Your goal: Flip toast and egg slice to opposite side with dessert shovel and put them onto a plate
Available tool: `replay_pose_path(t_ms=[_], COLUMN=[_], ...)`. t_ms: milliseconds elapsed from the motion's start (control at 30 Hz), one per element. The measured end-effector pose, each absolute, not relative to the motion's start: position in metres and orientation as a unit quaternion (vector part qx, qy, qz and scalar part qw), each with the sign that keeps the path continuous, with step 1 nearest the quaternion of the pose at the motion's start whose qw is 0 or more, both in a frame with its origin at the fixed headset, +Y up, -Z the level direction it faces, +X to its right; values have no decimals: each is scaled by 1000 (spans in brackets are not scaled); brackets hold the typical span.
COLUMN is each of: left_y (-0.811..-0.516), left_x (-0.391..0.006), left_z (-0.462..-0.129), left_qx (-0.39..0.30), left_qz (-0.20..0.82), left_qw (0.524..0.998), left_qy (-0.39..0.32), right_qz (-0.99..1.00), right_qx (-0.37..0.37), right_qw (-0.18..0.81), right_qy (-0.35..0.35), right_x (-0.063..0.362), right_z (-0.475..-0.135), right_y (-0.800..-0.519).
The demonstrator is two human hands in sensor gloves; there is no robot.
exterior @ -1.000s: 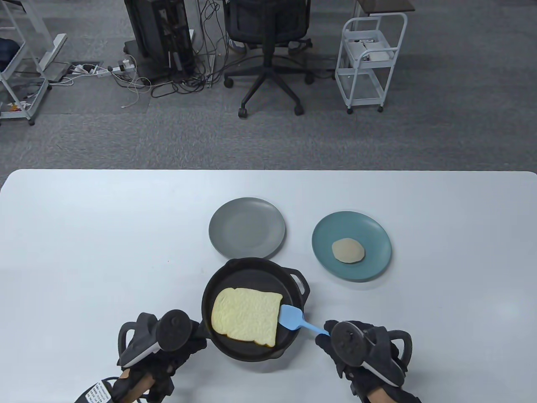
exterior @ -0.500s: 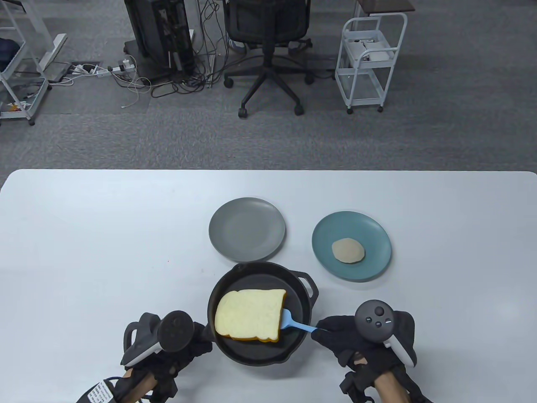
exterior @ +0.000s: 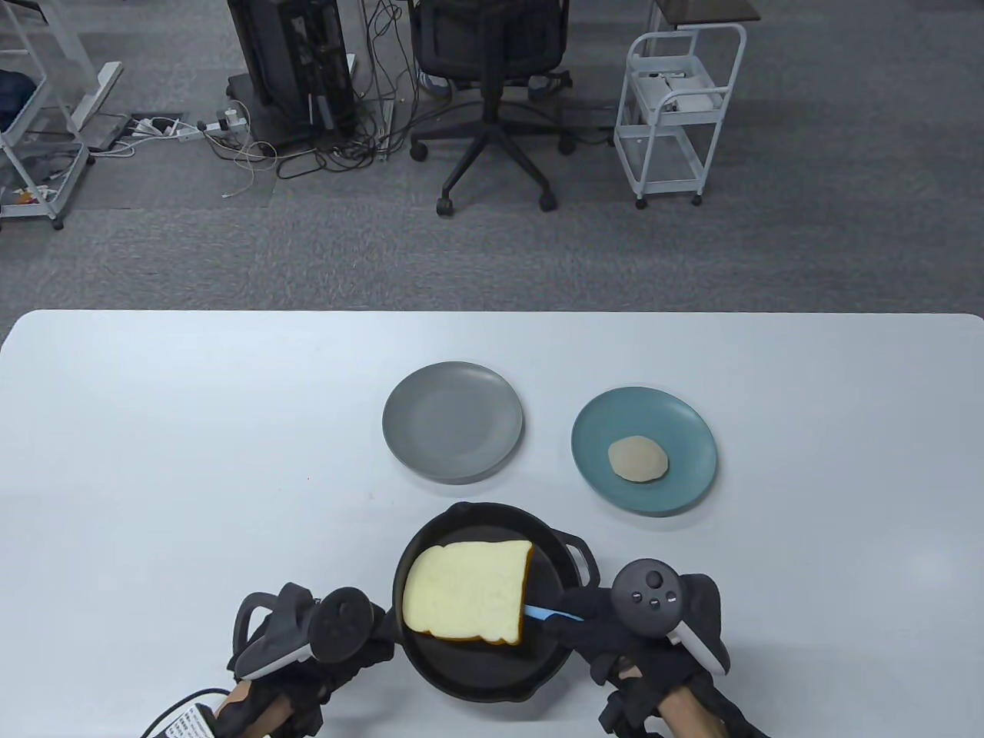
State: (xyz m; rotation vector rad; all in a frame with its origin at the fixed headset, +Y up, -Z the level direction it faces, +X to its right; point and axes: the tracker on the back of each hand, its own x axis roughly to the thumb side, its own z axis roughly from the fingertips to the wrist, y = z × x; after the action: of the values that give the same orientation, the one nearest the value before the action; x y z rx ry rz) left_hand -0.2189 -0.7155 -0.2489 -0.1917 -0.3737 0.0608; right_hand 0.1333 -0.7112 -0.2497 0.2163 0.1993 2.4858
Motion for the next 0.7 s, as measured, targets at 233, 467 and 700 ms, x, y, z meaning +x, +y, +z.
replay_pose_path(t_ms=[233,467,700], left_y=[-717,-718,-717], left_x=[-229,-230,-231], left_z=[-256,-256,-256], left_qx=[-121,-115,-111], left_qz=[65,71,69], left_qw=[976,977,979], left_qy=[-170,-163,-157], right_qz=[947,961,965], right_qx=[2,99,131], right_qw=[317,139,82], right_qy=[-45,-219,-210], right_x=[155,129,108], right_z=[-246,-226,-223], right_y=[-700,-687,-693])
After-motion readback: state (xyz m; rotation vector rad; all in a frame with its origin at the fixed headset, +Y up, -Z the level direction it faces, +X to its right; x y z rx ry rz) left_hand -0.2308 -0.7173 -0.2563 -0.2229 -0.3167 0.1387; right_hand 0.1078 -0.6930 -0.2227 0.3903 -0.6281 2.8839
